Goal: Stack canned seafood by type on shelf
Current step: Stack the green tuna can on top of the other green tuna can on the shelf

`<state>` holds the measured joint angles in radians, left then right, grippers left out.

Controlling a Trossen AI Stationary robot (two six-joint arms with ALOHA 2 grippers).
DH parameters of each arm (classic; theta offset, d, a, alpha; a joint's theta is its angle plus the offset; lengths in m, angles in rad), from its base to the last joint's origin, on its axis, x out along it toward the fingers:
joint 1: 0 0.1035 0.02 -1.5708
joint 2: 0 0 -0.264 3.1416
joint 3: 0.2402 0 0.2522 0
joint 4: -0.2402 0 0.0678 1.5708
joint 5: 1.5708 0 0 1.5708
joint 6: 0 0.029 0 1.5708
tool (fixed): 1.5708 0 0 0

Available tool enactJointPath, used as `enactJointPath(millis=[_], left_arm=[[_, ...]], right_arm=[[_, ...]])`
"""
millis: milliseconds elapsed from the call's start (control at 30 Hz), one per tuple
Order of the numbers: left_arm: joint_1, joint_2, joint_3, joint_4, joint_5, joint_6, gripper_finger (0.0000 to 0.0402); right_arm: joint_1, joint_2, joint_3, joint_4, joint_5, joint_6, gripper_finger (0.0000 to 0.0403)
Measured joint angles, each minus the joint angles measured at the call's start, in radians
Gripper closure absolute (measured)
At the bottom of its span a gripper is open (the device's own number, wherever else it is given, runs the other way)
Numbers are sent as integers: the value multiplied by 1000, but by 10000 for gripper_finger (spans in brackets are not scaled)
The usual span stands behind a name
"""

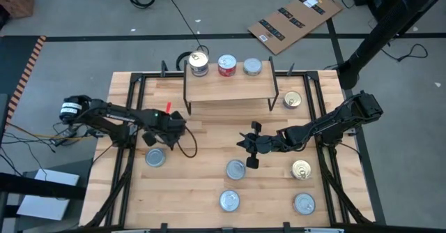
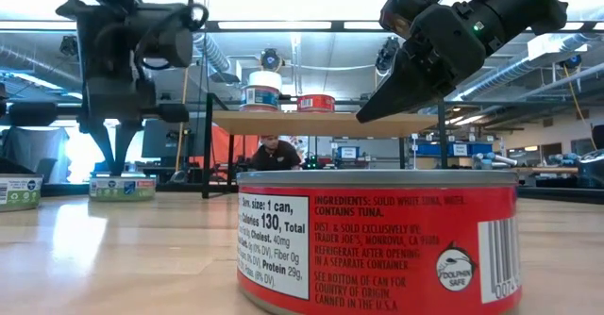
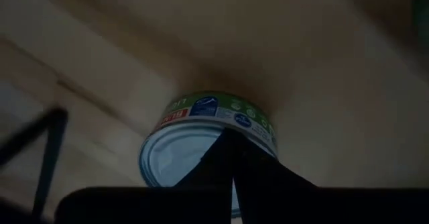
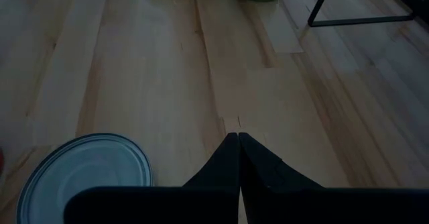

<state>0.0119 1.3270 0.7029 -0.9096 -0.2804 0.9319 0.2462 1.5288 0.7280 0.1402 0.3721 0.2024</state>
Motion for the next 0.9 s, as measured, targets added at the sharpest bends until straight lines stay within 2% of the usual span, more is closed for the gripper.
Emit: enactJointPath(millis=[133,533,767,900], left_arm=[[-44,0,14,17,40,-76,392],[-147,58,26,170,40,-195,392],[-152,130,131,243,66,-263,392],[-152,177,208,290,122,-268,392]], right_arm=[[0,0,0,0,0,0,393],[0,0,0,0,0,-3,393],[0,0,0,0,0,-3,393],[0,0,0,0,0,-3,393]])
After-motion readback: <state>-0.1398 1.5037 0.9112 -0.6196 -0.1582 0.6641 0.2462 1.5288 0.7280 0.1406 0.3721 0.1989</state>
